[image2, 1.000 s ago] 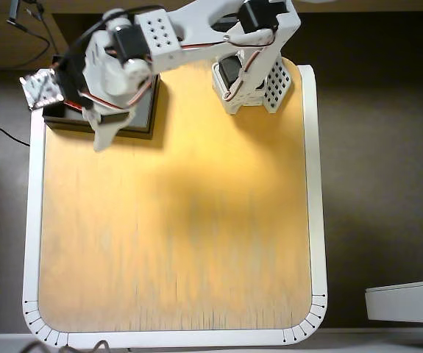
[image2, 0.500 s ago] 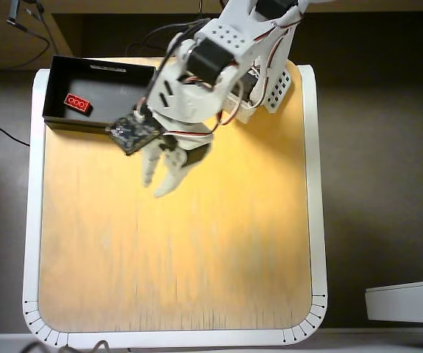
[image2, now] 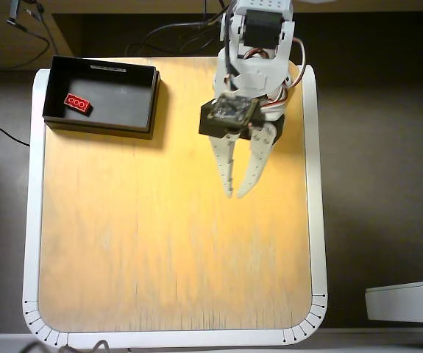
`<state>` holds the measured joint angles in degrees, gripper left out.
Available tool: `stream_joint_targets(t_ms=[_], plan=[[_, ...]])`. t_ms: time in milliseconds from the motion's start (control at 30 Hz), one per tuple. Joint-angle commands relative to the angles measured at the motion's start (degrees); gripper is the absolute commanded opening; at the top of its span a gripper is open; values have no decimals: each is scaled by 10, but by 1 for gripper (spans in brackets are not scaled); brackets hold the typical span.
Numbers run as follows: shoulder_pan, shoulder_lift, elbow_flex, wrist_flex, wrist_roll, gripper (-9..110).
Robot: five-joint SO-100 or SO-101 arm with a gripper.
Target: Grasp a lego block and put it in the bin.
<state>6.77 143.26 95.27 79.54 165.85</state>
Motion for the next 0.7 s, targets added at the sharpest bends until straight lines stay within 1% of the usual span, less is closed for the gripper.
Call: stream_joint_targets(t_ms=[0, 367, 667], plan=[[-39, 97, 81, -33, 24, 0], [-102, 274, 408, -175, 85, 0], [-133, 374, 558, -183, 93, 0]])
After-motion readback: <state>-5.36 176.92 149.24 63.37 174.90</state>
